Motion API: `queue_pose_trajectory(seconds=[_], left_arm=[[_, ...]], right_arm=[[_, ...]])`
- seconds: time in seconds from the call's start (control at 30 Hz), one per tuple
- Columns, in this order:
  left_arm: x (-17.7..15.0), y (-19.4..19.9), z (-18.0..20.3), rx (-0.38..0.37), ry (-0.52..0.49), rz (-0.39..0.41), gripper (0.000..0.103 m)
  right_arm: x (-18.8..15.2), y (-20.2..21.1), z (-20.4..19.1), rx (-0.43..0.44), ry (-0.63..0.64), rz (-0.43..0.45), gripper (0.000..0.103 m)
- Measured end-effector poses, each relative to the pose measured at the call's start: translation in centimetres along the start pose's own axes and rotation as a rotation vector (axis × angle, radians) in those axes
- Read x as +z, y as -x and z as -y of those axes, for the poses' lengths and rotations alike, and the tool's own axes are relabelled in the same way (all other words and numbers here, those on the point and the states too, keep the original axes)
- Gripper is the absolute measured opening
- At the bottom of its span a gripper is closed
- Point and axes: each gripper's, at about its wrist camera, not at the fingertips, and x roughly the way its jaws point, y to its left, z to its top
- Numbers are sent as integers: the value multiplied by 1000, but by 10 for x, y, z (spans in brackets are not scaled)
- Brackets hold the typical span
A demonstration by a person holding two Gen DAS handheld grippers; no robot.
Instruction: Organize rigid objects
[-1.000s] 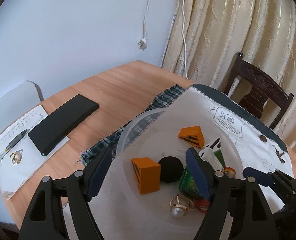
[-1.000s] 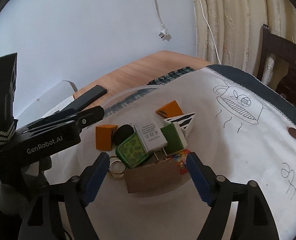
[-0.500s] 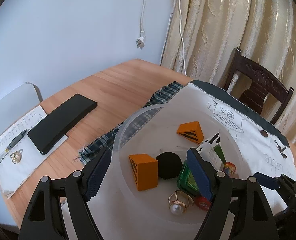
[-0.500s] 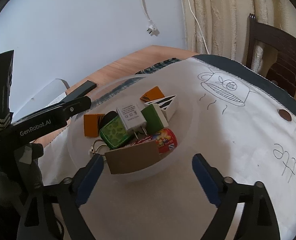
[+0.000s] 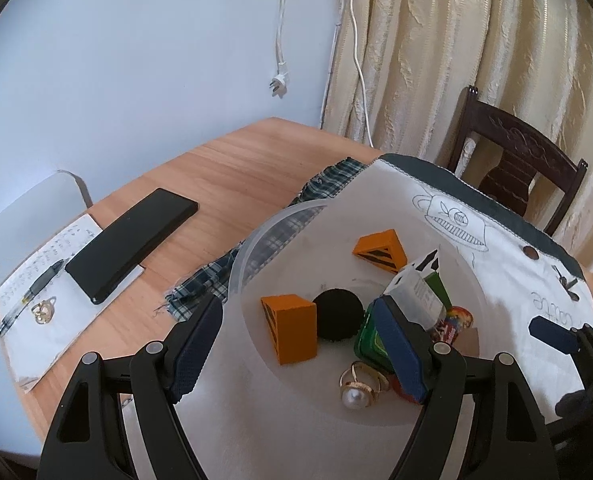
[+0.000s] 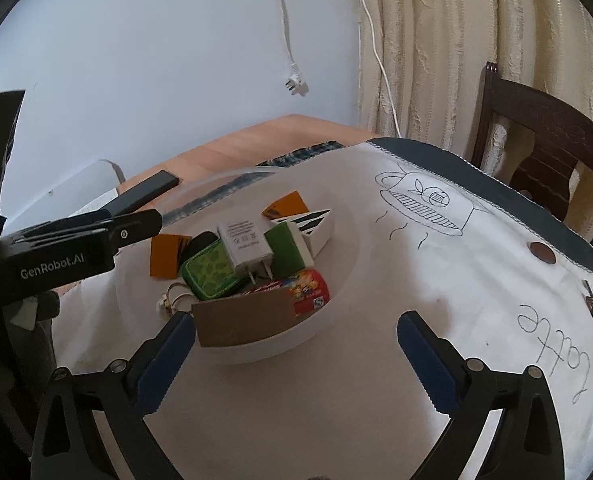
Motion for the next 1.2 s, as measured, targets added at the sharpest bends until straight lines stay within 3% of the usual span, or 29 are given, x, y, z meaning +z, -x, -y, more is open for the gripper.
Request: queue_pose_trajectory(seconds=[0.83,1.2], left_arm=[[-11,14,1,4,-16,-1,79],[-17,21,9,-10,-36,-1,79]], right_arm=[[-7,10,-24,80,33,-4,103],[-15,9,-7,26,-7,-53,103]])
